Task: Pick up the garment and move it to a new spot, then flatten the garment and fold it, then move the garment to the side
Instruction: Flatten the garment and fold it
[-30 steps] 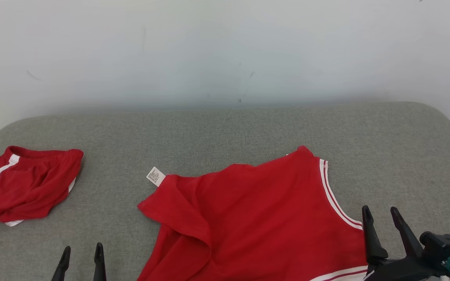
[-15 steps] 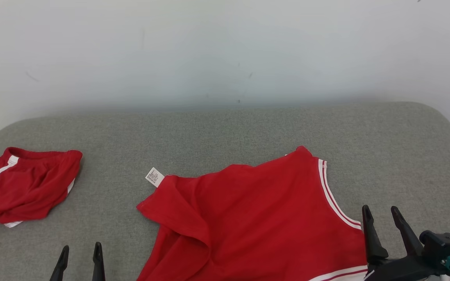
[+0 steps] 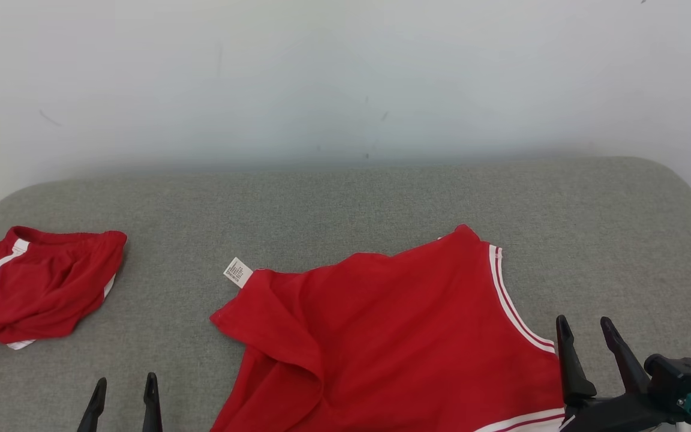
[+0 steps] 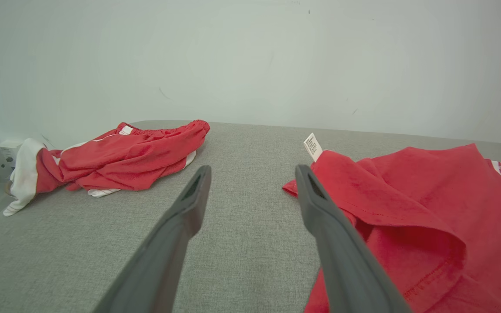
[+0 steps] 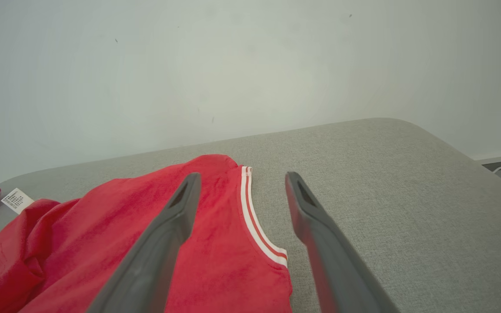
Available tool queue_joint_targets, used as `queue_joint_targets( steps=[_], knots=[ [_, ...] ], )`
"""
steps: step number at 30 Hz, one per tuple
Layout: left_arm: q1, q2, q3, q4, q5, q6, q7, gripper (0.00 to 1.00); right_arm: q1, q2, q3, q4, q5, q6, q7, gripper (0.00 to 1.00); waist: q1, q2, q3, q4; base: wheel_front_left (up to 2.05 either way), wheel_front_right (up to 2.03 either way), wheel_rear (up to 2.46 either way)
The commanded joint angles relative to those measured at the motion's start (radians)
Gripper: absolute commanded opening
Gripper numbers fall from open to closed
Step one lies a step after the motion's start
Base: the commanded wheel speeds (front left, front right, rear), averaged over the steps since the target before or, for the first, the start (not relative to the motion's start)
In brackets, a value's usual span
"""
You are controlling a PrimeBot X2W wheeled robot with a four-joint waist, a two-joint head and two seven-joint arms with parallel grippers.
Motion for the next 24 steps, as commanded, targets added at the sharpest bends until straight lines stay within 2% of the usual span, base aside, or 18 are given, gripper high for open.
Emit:
queue_joint_targets(
  steps=[1,24],
  knots=[
    [0.016,0.007,0.0,-0.001,-0.002,0.005,-0.001,1.0,0.006,-0.004,0.002,0.0,0.002,0.0,0.0,1.0,0.0,0.0,0.0,0.0,0.0,0.0,0.0],
    [0.018,0.014,-0.011,0.007,-0.017,0.011,-0.007,1.0,-0.004,-0.006,0.019,0.009,0.005,0.0,0.001,1.0,0.0,0.0,-0.002,-0.009,0.0,0.0,0.0]
  ],
)
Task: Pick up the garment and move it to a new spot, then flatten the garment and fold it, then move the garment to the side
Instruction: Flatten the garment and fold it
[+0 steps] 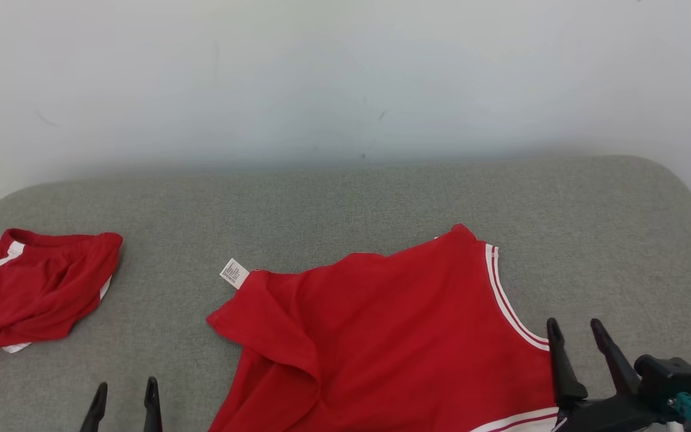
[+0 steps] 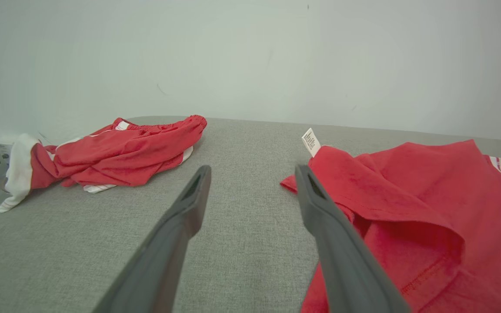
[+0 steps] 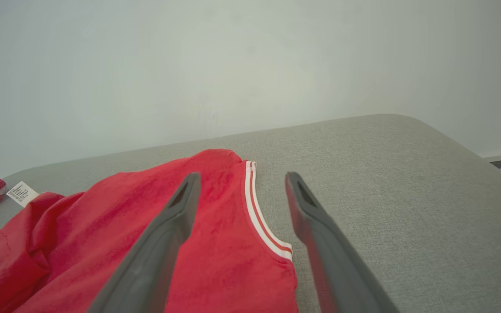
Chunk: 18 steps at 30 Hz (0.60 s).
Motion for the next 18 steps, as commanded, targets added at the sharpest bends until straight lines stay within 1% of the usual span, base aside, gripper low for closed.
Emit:
queue_joint_targets(
  steps=[1,5,7,11,15,18],
  knots=[
    [0.022,0.006,-0.003,0.004,-0.004,-0.003,-0.006,1.0,-0.002,-0.007,0.013,0.0,0.008,0.0,0.004,1.0,0.0,0.0,-0.004,-0.006,0.0,0.0,0.0],
    [0.04,-0.001,-0.032,0.003,-0.006,-0.018,0.005,1.0,-0.008,-0.032,0.048,-0.004,0.026,0.0,0.024,1.0,0.0,0.0,-0.003,-0.012,0.0,0.0,0.0],
    [0.057,-0.01,-0.06,0.007,-0.004,-0.027,0.01,1.0,0.003,-0.065,0.077,-0.014,0.041,0.0,0.042,1.0,0.0,0.0,0.003,-0.013,0.0,0.0,0.0],
    [0.087,-0.019,-0.09,0.019,-0.008,-0.043,0.01,1.0,0.046,-0.106,0.115,-0.036,0.061,0.0,0.073,1.0,0.0,0.0,0.01,-0.013,0.0,0.0,0.0],
    [0.113,-0.022,-0.113,0.021,-0.006,-0.05,0.013,1.0,0.09,-0.138,0.141,-0.059,0.079,0.0,0.102,1.0,0.0,0.0,0.018,-0.014,0.0,0.0,0.0],
    [0.134,-0.028,-0.121,0.019,-0.01,-0.044,0.013,1.0,0.142,-0.165,0.15,-0.086,0.09,0.0,0.133,1.0,0.0,0.0,0.026,-0.014,0.0,0.0,0.0]
  ],
)
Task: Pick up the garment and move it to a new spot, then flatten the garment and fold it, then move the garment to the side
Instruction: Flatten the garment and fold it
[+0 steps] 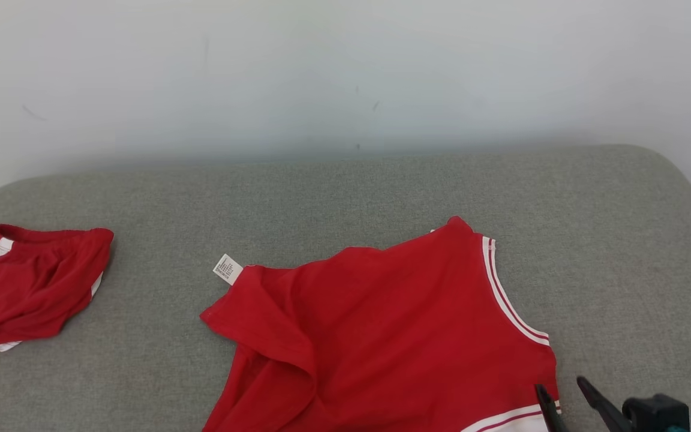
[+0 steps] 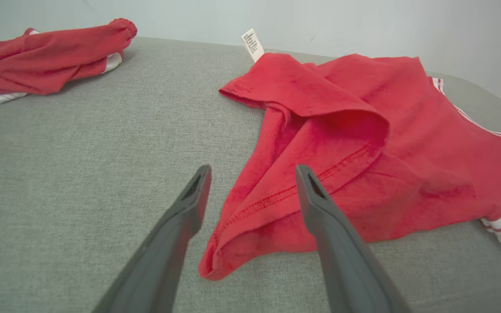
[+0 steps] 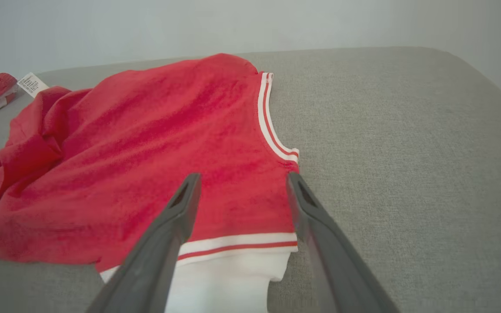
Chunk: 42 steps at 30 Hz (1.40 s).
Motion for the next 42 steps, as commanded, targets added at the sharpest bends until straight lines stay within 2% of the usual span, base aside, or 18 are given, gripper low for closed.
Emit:
queue_joint_targets(
  steps=[1,10,26,30,42],
  knots=[
    [0.014,0.001,0.002,0.001,-0.007,0.002,-0.002,1.0,0.013,-0.01,-0.001,-0.005,0.005,0.0,0.004,1.0,0.0,0.0,0.004,-0.001,0.0,0.0,0.0],
    [0.013,0.001,-0.012,0.033,-0.025,-0.01,-0.004,1.0,0.094,-0.043,0.013,-0.008,0.051,0.0,0.085,1.0,0.0,0.0,0.038,-0.015,0.0,0.0,0.0],
    [-0.086,-0.013,-0.042,0.215,-0.035,-0.059,-0.037,1.0,0.0,-0.02,0.079,0.197,0.043,0.0,0.037,1.0,0.0,0.0,0.079,-0.017,0.0,0.0,0.0],
    [-0.089,-0.022,-0.001,0.239,-0.048,-0.019,-0.05,1.0,-0.024,-0.019,0.099,0.235,0.049,0.0,0.03,1.0,0.0,0.0,0.079,-0.022,0.0,0.0,0.0],
    [-0.082,-0.013,-0.02,0.296,-0.065,-0.041,-0.032,1.0,-0.056,-0.015,0.125,0.298,0.051,0.0,0.015,1.0,0.0,0.0,0.069,-0.017,0.0,0.0,0.0]
  ],
)
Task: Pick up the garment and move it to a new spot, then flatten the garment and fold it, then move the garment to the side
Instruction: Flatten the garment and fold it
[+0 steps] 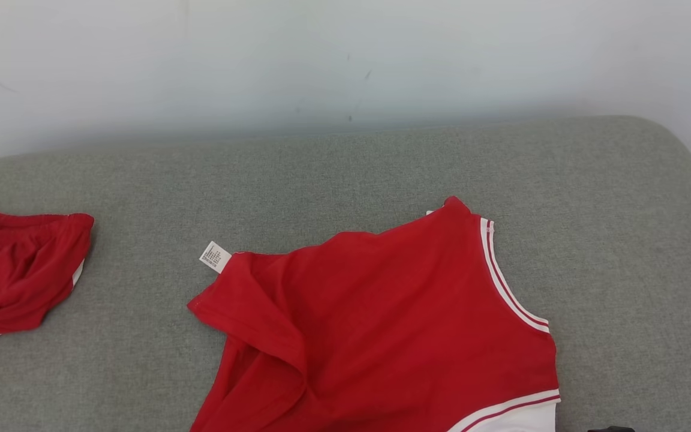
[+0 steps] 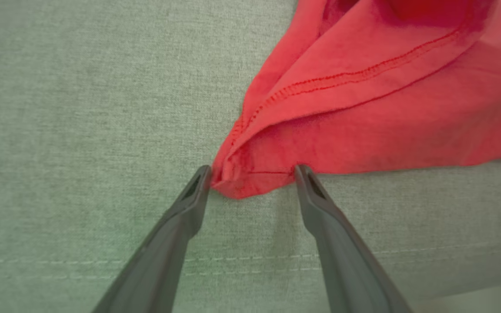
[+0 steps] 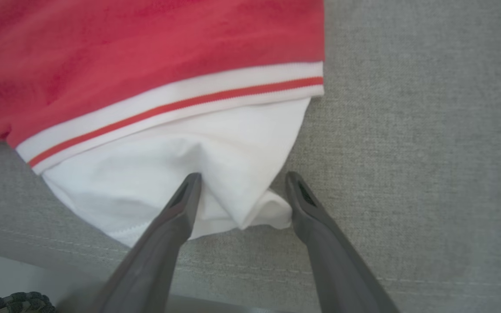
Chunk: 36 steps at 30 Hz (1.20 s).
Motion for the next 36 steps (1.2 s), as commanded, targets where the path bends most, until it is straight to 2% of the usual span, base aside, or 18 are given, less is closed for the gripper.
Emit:
queue_joint_targets(
  steps=[1,2,3,4,5,6,11,16,20,25,30,36],
  knots=[
    [-0.001,-0.001,-0.002,0.01,-0.006,-0.008,-0.006,1.0,-0.009,0.001,0.003,0.008,-0.003,0.0,-0.002,1.0,0.0,0.0,-0.003,-0.001,0.0,0.0,0.0],
    [-0.004,-0.004,-0.002,0.018,-0.011,-0.011,-0.01,1.0,-0.01,0.002,0.004,0.013,-0.004,0.0,-0.003,1.0,0.0,0.0,-0.005,-0.001,0.0,0.0,0.0],
    [-0.007,-0.006,-0.004,0.028,-0.016,-0.017,-0.011,0.69,-0.011,0.003,0.005,0.02,-0.004,0.0,-0.004,0.88,0.0,0.0,-0.006,-0.001,0.0,0.0,0.0],
    [-0.011,-0.007,-0.005,0.037,-0.017,-0.016,-0.012,0.38,-0.012,0.003,0.006,0.028,-0.006,0.0,-0.004,0.47,0.0,0.0,-0.008,-0.002,0.0,0.0,0.0],
    [-0.014,-0.008,-0.006,0.045,-0.019,-0.02,-0.012,0.01,-0.015,0.005,0.008,0.034,-0.007,0.0,-0.004,0.2,0.0,0.0,-0.011,-0.002,0.0,0.0,0.0],
    [-0.018,-0.009,-0.007,0.051,-0.02,-0.022,-0.014,0.0,-0.02,0.008,0.011,0.039,-0.007,0.0,-0.005,0.0,0.0,0.0,-0.013,-0.002,0.0,0.0,0.0],
    [-0.023,-0.01,-0.012,0.066,-0.025,-0.03,-0.022,0.0,-0.03,0.017,0.033,0.036,0.019,0.0,-0.008,0.0,0.0,0.0,-0.023,-0.001,0.0,0.0,0.0],
    [-0.031,0.0,0.0,0.029,-0.027,-0.028,-0.032,0.0,-0.013,0.011,0.056,-0.044,0.145,0.0,0.026,0.0,0.0,0.0,-0.033,-0.001,0.0,0.0,0.0],
    [-0.034,0.018,0.006,-0.058,-0.024,-0.025,-0.027,0.0,-0.012,-0.011,0.056,-0.154,0.251,0.0,0.051,0.0,0.0,0.0,-0.039,-0.003,0.0,0.0,0.0],
    [-0.077,0.066,0.005,-0.2,0.002,-0.025,0.033,0.0,-0.042,-0.029,0.031,-0.269,0.345,0.0,0.072,0.0,0.0,0.0,-0.039,-0.003,0.0,0.0,0.0],
    [-0.207,0.136,-0.007,-0.297,0.038,-0.064,0.126,0.0,-0.144,-0.04,0.012,-0.316,0.397,0.0,0.107,0.0,0.0,0.0,-0.016,-0.002,0.0,0.0,0.0],
    [-0.447,0.211,-0.022,-0.301,0.042,-0.157,0.249,0.0,-0.39,-0.008,-0.002,-0.257,0.443,0.0,0.128,0.0,0.0,0.0,0.053,-0.015,0.0,0.0,0.0]
  ],
)
